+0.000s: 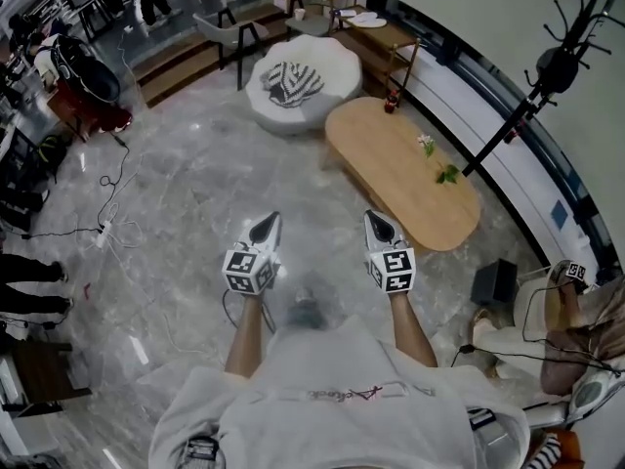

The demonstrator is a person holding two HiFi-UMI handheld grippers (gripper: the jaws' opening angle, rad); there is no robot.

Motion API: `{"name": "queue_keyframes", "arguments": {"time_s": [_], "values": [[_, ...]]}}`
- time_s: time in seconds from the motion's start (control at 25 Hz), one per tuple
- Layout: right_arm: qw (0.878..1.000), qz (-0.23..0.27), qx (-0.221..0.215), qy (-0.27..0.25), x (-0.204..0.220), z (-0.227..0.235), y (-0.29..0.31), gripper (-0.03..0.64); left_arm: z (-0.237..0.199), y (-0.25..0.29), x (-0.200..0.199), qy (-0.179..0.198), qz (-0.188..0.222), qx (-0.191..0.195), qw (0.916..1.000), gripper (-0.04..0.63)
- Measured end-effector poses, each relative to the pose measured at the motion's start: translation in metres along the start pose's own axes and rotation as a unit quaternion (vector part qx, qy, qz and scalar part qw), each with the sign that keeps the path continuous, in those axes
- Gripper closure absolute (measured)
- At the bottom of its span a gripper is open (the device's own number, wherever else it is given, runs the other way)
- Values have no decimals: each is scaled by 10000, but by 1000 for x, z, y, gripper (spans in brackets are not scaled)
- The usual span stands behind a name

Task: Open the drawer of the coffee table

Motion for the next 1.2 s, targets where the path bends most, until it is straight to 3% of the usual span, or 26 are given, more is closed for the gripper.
{"name": "queue_keyframes", "arguments": {"time_s": [0.68,1.2], "values": [[9998,29,-143,-147,-55,16,194,612,-155,111,-49,59,22,12,10000,595],[9997,-219,-94,-66,-41,14,233,612,-187,142,-44,-52,-80,113,9999,595]]}}
Point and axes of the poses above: the fingertips, and each gripper's own axes: y forward along the fingers, z to its right, x out of its underside, the point moved 7 cm from there along -y, backward along the fingers, and after that the axes turned 1 degree about -x, right-handed, at the moved point
